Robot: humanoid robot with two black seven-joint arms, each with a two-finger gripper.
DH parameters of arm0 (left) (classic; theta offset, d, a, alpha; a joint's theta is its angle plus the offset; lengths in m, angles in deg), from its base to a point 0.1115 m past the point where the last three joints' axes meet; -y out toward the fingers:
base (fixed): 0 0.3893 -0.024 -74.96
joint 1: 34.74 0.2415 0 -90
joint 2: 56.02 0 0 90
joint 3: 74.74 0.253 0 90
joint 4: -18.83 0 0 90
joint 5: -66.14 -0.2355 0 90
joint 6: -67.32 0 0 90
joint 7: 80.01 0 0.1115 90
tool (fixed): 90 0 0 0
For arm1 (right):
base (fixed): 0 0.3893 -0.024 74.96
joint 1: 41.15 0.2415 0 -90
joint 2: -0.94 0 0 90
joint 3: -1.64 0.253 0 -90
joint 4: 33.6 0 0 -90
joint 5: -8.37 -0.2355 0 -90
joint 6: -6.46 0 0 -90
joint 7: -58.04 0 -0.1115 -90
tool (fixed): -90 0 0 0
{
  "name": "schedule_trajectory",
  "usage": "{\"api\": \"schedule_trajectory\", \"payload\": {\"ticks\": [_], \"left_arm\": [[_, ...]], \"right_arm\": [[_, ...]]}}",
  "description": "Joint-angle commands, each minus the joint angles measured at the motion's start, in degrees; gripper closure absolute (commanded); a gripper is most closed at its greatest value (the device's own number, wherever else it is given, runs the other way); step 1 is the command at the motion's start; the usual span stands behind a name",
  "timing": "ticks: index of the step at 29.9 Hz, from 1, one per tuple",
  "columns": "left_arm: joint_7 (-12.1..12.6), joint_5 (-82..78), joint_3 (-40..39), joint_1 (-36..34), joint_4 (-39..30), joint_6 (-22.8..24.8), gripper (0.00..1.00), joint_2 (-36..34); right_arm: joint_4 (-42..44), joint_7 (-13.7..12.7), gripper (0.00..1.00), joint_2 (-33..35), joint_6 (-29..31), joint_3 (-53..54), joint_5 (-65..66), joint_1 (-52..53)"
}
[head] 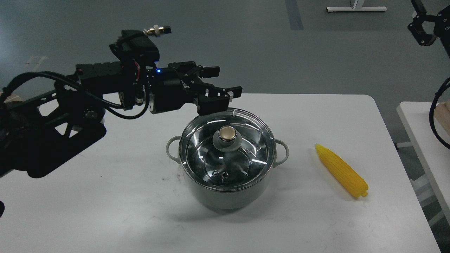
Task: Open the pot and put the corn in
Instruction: 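Move the left gripper over the pot toward the lid's brass knob, then grasp the brass knob of the glass lid with the left gripper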
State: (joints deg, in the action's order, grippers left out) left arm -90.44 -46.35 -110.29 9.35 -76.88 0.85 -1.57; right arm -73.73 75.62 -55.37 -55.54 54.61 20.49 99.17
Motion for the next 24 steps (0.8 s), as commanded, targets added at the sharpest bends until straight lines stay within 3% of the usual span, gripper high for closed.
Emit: {"api": "schedule_trajectory", "payload": {"ticks": [1, 7, 11, 24], "left_arm": [[-0.6, -5.8, 4.2, 0.2, -0.3, -2.2, 0.19, 1.9], [-1.1, -9.1, 8.0, 0.5, -1.7, -4.2, 0.23, 1.9], [-1.2, -10.8, 9.3, 1.5, -1.2, -5.1, 0.32, 1.9], [-1.1, -10.6, 8.1, 4.1, 1.8, -7.0, 0.32, 0.7]], "right_arm": [[0.1, 0.0, 0.00, 0.3, 0.0, 0.0, 0.0, -0.1], [0.0, 0.0, 0.00, 0.9, 0.0, 0.0, 0.0, -0.1], [0.0, 0.0, 0.00, 0.9, 0.0, 0.0, 0.0, -0.1], [-1.0, 0.0, 0.00, 0.8, 0.0, 0.3, 0.0, 0.0]]}}
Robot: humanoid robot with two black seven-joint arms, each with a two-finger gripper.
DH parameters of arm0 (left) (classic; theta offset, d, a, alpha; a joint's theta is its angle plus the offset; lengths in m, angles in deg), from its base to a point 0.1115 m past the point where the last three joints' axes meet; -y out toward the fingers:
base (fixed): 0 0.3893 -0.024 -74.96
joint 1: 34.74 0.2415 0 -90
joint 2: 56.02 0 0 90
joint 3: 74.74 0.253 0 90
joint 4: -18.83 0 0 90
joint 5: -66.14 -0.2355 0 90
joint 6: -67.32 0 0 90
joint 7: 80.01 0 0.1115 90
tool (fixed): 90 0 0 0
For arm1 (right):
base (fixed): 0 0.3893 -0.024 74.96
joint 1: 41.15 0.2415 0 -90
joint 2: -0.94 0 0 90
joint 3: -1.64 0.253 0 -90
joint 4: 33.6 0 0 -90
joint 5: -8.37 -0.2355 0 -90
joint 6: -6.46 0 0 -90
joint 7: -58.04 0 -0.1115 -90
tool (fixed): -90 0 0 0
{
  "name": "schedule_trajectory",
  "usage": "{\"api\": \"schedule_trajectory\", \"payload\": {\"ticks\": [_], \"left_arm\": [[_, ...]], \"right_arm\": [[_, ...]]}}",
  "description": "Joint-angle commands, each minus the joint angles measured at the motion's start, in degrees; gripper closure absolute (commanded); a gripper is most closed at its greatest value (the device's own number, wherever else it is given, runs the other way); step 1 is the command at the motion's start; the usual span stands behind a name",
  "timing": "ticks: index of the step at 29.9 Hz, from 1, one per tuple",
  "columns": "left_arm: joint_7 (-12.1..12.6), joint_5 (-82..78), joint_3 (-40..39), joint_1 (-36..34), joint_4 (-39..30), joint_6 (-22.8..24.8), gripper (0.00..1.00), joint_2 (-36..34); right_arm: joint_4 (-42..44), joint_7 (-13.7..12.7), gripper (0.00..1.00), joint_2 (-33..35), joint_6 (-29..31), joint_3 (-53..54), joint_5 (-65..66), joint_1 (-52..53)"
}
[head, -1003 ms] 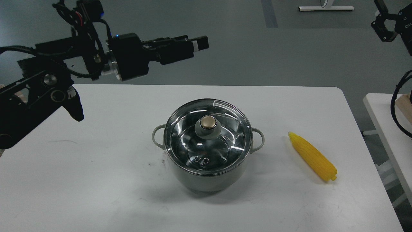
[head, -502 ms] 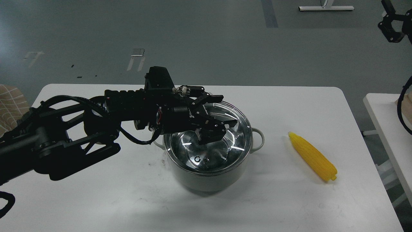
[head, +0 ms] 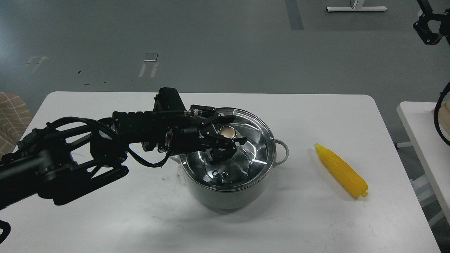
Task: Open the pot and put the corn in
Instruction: 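Grasp the brass knob of the glass lid with the left gripper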
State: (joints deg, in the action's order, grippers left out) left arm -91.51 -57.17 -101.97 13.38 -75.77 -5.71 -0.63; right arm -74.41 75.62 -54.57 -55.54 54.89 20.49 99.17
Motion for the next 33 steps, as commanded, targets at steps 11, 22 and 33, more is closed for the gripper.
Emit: {"api": "schedule_trajectory", "payload": {"ticks": [11, 22, 33], "left_arm": [[0.0, -0.2, -1.4, 4.4, 0.8, -1.1, 0.32, -0.3], [0.0, -0.4, -1.9, 5.1, 0.9, -1.2, 0.71, -0.4], [0.2, 0.0, -8.0, 4.1, -3.4, -0.4, 0.82, -3.4]], "right_arm": [[-0.4, 0.0, 0.00, -0.2, 0.0, 0.0, 0.0, 0.0], [-0.1, 0.0, 0.00, -0.3, 0.0, 0.0, 0.1, 0.0], [0.2, 0.0, 0.00, -0.6, 0.0, -0.1, 0.3, -0.4]]}}
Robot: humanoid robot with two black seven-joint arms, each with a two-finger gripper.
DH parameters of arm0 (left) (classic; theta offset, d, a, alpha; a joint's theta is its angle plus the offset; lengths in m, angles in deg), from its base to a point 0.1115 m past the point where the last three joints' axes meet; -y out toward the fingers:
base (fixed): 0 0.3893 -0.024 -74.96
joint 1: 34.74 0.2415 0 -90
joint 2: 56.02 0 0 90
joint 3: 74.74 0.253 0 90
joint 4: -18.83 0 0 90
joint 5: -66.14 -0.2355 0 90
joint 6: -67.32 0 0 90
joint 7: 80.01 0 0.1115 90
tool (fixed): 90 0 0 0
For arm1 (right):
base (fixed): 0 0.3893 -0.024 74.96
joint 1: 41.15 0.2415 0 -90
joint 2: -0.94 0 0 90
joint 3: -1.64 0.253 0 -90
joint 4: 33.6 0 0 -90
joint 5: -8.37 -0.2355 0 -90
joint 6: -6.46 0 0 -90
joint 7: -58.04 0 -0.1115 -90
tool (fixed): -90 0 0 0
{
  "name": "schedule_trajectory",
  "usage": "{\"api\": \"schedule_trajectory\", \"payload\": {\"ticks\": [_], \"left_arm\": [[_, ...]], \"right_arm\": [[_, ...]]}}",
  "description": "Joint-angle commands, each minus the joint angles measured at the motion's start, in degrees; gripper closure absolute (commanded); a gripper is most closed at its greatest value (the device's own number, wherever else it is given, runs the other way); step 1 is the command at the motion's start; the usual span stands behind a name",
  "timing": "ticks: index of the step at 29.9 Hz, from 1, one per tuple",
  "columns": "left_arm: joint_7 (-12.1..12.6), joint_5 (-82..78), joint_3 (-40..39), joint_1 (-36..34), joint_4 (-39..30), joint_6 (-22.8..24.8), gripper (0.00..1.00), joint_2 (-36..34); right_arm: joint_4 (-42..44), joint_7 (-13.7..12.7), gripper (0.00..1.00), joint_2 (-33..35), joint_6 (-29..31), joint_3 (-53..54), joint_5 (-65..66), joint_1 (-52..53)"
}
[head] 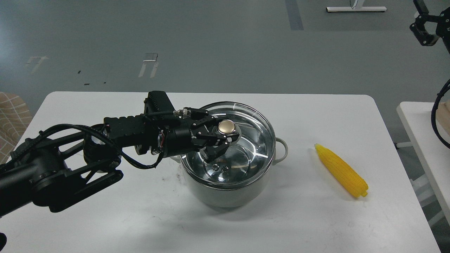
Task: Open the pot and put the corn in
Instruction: 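Grasp the brass knob of the glass lid with the left gripper, then lift the glass lid off the pot and lower it beside the pot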
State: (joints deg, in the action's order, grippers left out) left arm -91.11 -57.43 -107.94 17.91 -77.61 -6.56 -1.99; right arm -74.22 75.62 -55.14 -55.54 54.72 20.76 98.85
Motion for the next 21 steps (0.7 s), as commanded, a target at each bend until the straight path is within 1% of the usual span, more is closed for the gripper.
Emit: {"api": "schedule_trajectory", "payload": {"ticks": [1, 3, 4, 5, 7, 8, 9, 11, 13, 15, 17, 19, 21], "left_arm": [[-0.3, 0.3, -2.5, -0.4, -2.1, 0.7, 0.82, -3.0], [-0.6, 0.6, -3.5, -0.5, -3.5, 0.8, 0.82, -6.2], [-0.9, 0.7, -4.5, -0.5, -4.3, 0.8, 0.81, -8.9], [-1.9, 0.8, -5.4, -0.4, -4.5, 0.8, 0.81, -12.2], [-2.9, 0.8, -6.0, -0.3, -4.5, 0.5, 0.81, -16.5], [-3.3, 1.1, -6.4, -0.2, -4.5, 0.1, 0.82, -21.1], [-3.3, 1.4, -6.5, -0.1, -4.5, 0.1, 0.82, -23.8], [-3.1, 5.5, -7.0, 0.1, -4.3, -0.9, 0.82, -32.4], [-3.0, 10.7, -7.1, 0.4, -3.8, -1.9, 0.82, -36.5], [-3.0, 13.3, -6.5, 1.0, -3.1, -2.5, 0.82, -38.3], [-3.1, 14.8, -6.1, 3.9, -0.9, -3.8, 0.82, -39.6], [-3.4, 14.8, -6.1, 10.3, 3.5, -8.5, 0.82, -39.7], [-3.4, 14.9, -5.8, 13.4, 5.6, -11.0, 0.82, -39.7]], "right_arm": [[0.0, 0.0, 0.00, 0.0, 0.0, 0.1, 0.0, -0.1], [0.0, 0.0, 0.00, 0.0, 0.0, 0.1, 0.0, -0.1], [0.0, 0.0, 0.00, 0.0, 0.0, 0.1, 0.0, -0.1], [0.0, 0.0, 0.00, 0.0, 0.0, 0.1, 0.0, -0.1], [0.0, 0.0, 0.00, 0.0, 0.0, 0.1, 0.0, 0.0], [0.0, 0.0, 0.00, 0.3, 0.0, 0.0, 0.1, -0.1], [0.0, 0.0, 0.00, 0.4, 0.0, 0.0, 0.1, -0.1], [0.4, 0.0, 0.00, 0.6, 0.0, 0.0, 0.1, -0.2], [0.5, 0.0, 0.00, 0.6, 0.0, 0.0, 0.1, -0.3], [0.5, 0.0, 0.00, 0.6, 0.0, 0.0, 0.1, -0.3], [0.3, 0.0, 0.00, 0.5, 0.0, 0.0, 0.1, -0.3], [0.0, 0.0, 0.00, 0.5, 0.0, 0.1, 0.1, -0.3], [0.0, 0.0, 0.00, 0.5, 0.0, 0.1, 0.1, -0.3]]}}
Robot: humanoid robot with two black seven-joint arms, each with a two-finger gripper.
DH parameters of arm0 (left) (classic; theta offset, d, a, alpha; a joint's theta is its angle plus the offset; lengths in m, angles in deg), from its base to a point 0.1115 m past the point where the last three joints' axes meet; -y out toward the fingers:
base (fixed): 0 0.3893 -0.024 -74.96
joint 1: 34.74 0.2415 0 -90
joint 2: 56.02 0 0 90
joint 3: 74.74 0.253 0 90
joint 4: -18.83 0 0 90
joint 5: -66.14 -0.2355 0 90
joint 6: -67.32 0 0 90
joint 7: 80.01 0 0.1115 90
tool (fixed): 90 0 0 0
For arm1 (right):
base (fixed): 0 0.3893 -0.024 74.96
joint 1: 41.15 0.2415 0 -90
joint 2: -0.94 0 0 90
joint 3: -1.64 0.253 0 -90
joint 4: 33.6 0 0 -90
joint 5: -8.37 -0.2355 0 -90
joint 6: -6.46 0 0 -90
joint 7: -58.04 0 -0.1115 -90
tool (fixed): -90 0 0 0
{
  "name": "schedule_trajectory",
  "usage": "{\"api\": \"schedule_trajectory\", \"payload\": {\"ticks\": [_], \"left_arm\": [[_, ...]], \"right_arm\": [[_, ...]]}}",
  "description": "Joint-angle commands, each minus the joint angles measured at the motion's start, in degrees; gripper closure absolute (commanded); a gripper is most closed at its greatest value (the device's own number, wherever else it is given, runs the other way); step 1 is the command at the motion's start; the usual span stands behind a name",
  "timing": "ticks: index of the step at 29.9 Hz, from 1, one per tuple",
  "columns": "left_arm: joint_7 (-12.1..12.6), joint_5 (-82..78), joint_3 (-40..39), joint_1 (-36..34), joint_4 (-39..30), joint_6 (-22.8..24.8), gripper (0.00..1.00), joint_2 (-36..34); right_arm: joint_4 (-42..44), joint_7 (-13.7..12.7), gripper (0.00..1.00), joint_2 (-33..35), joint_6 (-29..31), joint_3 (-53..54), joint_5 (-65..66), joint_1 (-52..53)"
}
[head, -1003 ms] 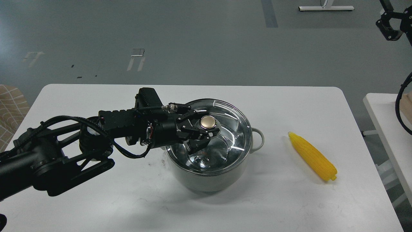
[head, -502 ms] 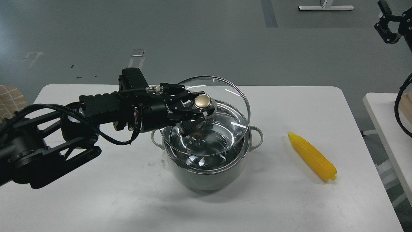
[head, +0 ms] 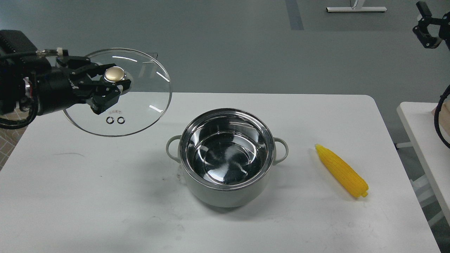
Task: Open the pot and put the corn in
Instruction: 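Lift the glass lid off the pot and lower it beside the pot, then release the lid and raise the left gripper away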
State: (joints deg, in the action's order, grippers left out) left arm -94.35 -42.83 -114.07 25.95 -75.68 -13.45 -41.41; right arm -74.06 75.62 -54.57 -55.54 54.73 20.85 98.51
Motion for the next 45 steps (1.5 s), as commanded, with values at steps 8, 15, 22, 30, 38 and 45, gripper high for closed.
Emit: {"api": "schedule_trajectory", "payload": {"ticks": [8, 15, 22, 30, 38, 45], "left_arm": [[0.1, 0.8, 6.2, 11.6, 15.6, -13.0, 0.82, 6.7], [-0.1, 0.9, 7.6, 11.7, 24.5, -14.5, 0.81, 14.2], [-0.2, 0.9, 7.6, 12.8, 26.8, -14.6, 0.81, 15.7], [-0.4, 1.0, 7.6, 13.0, 29.7, -14.6, 0.77, 19.0], [-0.4, 0.9, 7.9, 13.1, 31.2, -14.6, 0.48, 20.4], [-0.5, 0.9, 8.8, 13.0, 31.2, -14.6, 0.44, 20.4]], "right_arm": [[-0.1, 0.0, 0.00, 0.0, 0.0, 0.1, 0.0, 0.0], [-0.1, 0.0, 0.00, -0.6, 0.0, 0.1, 0.0, -0.1], [-0.1, 0.0, 0.00, -0.6, 0.0, 0.0, 0.0, -0.1], [-0.3, 0.0, 0.00, -0.6, 0.0, 0.0, 0.0, -0.3], [-0.4, 0.0, 0.00, -0.6, 0.0, 0.0, 0.0, -0.3], [-0.4, 0.0, 0.00, -0.5, 0.0, -0.1, 0.0, -0.5]]}}
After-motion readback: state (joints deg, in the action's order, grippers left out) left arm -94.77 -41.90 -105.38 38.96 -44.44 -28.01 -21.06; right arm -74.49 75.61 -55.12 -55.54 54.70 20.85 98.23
